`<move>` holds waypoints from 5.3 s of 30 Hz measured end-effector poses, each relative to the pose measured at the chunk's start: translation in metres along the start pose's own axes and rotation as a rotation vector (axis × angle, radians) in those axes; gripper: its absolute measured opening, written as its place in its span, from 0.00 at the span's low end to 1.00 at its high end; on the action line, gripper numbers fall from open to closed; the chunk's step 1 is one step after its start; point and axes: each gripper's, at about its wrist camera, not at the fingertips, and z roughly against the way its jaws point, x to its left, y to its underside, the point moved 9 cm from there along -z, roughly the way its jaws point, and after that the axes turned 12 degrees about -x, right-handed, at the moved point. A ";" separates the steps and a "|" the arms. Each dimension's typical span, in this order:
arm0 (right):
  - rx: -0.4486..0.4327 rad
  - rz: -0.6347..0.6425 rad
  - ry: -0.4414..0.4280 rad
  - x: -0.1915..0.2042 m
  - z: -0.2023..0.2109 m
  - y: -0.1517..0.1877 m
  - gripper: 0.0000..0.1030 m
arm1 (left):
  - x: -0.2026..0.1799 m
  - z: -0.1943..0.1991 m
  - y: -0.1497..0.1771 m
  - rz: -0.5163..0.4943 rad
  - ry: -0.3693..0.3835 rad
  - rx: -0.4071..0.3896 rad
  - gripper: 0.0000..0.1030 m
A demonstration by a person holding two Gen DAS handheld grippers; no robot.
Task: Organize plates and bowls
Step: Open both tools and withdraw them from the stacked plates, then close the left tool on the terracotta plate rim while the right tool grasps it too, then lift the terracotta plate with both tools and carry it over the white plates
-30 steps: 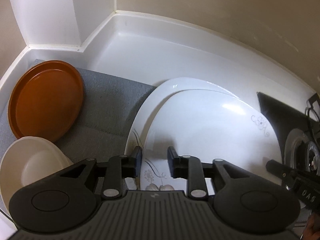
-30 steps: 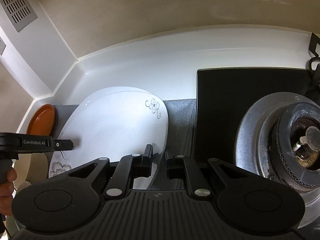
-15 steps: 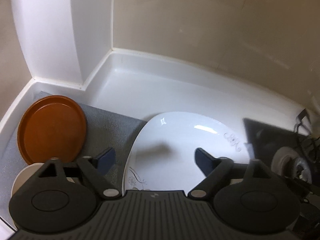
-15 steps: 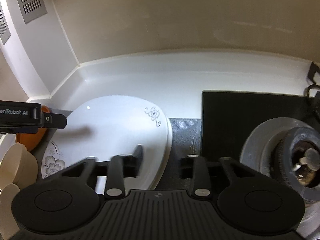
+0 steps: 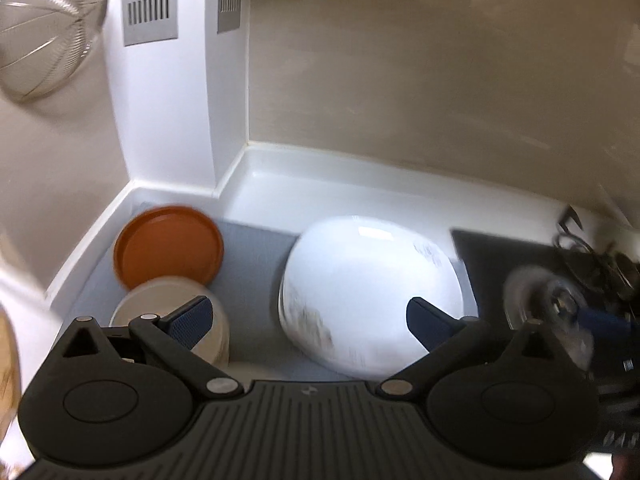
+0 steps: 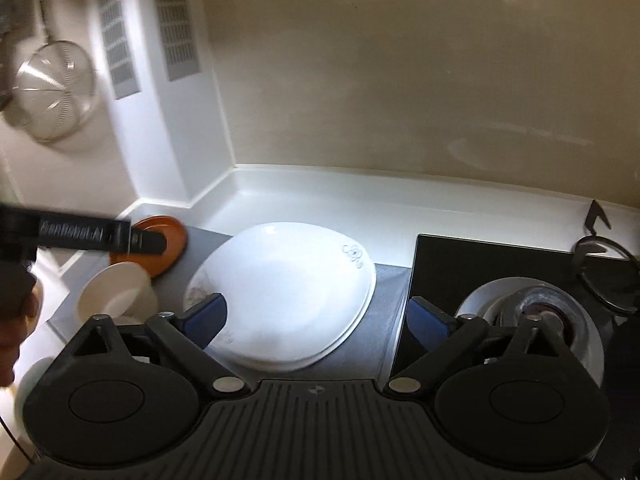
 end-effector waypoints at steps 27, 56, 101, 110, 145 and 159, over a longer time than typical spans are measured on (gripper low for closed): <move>-0.009 0.197 -0.174 0.097 0.067 0.018 1.00 | 0.046 0.095 0.046 0.022 -0.090 -0.047 1.00; 0.030 0.198 -0.208 0.152 0.038 0.013 1.00 | 0.103 0.092 0.043 0.076 -0.107 -0.022 1.00; 0.306 0.114 -0.193 0.178 -0.274 0.005 1.00 | 0.232 -0.149 0.029 0.475 -0.312 0.253 1.00; 0.315 0.132 -0.193 0.182 -0.298 0.022 0.99 | 0.247 -0.160 0.045 0.538 -0.388 0.290 1.00; 0.279 0.161 -0.194 0.174 -0.309 0.025 0.07 | 0.225 -0.171 0.026 0.462 -0.230 0.224 0.05; 0.055 0.233 -0.256 0.176 -0.249 -0.018 0.07 | 0.212 -0.115 -0.010 0.377 -0.263 0.048 0.05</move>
